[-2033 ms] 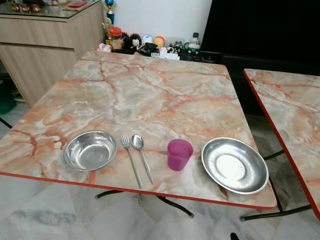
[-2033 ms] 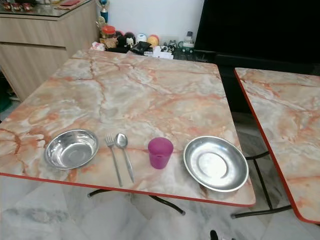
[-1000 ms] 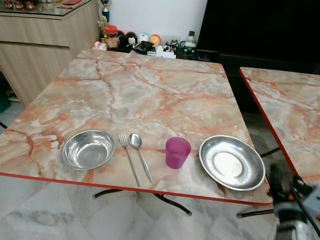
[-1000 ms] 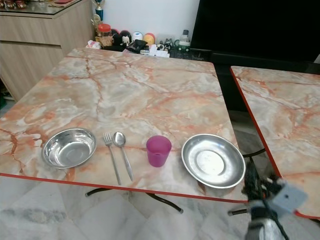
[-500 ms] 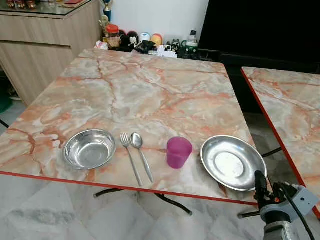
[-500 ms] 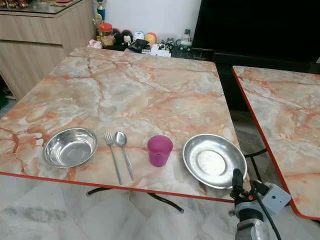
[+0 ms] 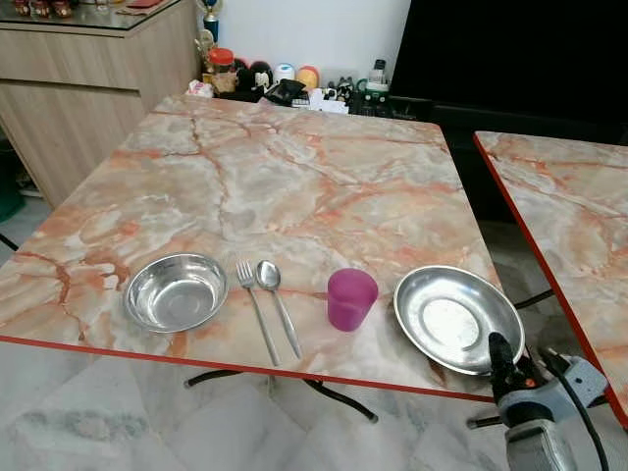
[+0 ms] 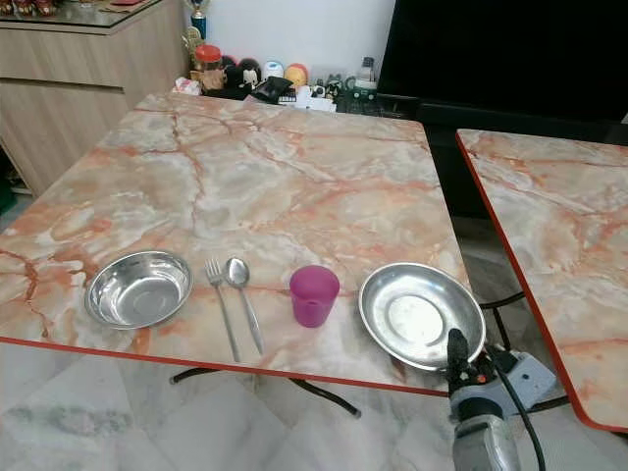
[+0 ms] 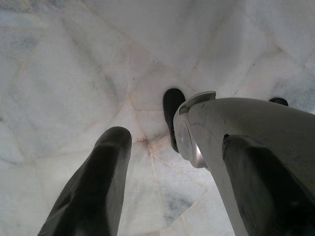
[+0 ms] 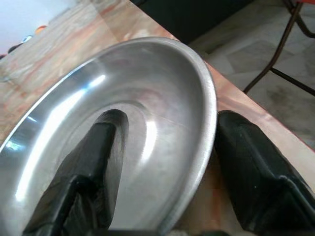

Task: Setting the table

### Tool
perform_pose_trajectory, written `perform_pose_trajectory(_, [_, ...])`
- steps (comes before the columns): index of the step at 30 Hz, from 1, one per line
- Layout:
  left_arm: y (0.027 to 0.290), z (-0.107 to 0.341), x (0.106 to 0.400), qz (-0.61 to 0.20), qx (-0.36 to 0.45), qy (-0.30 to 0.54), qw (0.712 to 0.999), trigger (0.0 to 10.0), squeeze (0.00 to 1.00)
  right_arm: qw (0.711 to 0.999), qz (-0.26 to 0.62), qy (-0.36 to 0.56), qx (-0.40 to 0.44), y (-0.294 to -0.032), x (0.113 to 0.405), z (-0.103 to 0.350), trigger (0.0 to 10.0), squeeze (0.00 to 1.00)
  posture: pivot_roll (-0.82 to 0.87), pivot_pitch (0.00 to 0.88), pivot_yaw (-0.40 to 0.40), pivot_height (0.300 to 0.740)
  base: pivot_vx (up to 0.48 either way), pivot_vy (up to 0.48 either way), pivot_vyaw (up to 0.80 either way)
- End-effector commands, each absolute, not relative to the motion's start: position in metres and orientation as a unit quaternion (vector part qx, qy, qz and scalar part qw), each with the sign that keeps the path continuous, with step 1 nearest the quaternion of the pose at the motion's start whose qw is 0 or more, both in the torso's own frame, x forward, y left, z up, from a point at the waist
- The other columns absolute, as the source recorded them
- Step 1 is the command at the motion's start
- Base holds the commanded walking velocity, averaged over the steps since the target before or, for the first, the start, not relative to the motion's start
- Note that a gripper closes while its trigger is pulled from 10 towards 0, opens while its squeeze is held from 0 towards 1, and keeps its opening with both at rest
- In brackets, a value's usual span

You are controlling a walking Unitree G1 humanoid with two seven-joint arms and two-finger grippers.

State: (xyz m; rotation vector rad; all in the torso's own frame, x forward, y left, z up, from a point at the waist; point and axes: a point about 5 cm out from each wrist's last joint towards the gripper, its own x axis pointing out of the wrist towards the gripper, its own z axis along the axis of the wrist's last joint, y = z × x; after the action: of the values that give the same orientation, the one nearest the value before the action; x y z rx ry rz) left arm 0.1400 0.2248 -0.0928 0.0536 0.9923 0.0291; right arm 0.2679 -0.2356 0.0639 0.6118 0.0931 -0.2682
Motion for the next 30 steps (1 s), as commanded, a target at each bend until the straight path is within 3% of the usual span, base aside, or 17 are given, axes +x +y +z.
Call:
perform_pose_trajectory(1, [0.217,-0.096,0.136,0.0,0.022,0.483,0.875,10.0,0.0,0.94,-0.136,0.056,0.308,-0.236,0.267,0.059,10.0,0.0,0.0,0.095,-0.081,0.74,0.0,0.0,0.0])
perform_pose_trajectory(17, [0.219,-0.096,0.134,-0.001,0.024,0.485,0.874,10.0,0.0,0.936,-0.142,0.082,0.31,-0.235,0.268,0.049,10.0,0.0,0.01,0.096,-0.078,0.74,0.0,0.0,0.0])
perform_pose_trajectory(18, [0.219,-0.096,0.134,-0.001,0.024,0.486,0.874,10.0,0.0,0.937,-0.143,0.087,0.308,-0.235,0.268,0.048,8.2,0.0,0.01,0.096,-0.078,0.74,0.0,0.0,0.0])
perform_pose_trajectory(19, [0.219,-0.096,0.134,-0.001,0.024,0.486,0.874,10.0,0.0,0.937,-0.143,0.09,0.306,-0.235,0.269,0.047,8.2,0.0,0.01,0.096,-0.078,0.74,0.0,0.0,0.0])
perform_pose_trajectory(20, [0.219,-0.096,0.134,-0.001,0.024,0.486,0.874,10.0,0.0,0.937,-0.143,0.095,0.306,-0.233,0.269,0.046,2.0,0.0,0.01,0.095,-0.079,0.74,0.0,0.0,0.0])
perform_pose_trajectory(22, [0.219,-0.096,0.134,-0.001,0.024,0.486,0.873,10.0,0.0,0.937,-0.142,0.097,0.305,-0.233,0.269,0.045,2.0,0.0,0.01,0.097,-0.078,0.74,0.0,0.0,0.0])
perform_pose_trajectory(23, [0.219,-0.096,0.134,-0.001,0.024,0.486,0.873,10.0,0.0,0.936,-0.143,0.097,0.306,-0.233,0.269,0.045,1.2,0.0,0.01,0.096,-0.078,0.74,0.0,0.0,0.0])
perform_pose_trajectory(25, [0.219,-0.096,0.133,-0.001,0.024,0.487,0.873,10.0,0.0,0.936,-0.146,0.099,0.304,-0.233,0.269,0.044,0.6,0.0,0.01,0.097,-0.079,0.74,0.0,0.0,0.0])
perform_pose_trajectory(30, [0.22,-0.097,0.133,-0.003,0.024,0.488,0.873,10.0,0.0,0.936,-0.149,0.101,0.304,-0.233,0.269,0.043,0.4,0.0,0.02,0.097,-0.079,0.74,0.0,0.0,0.0])
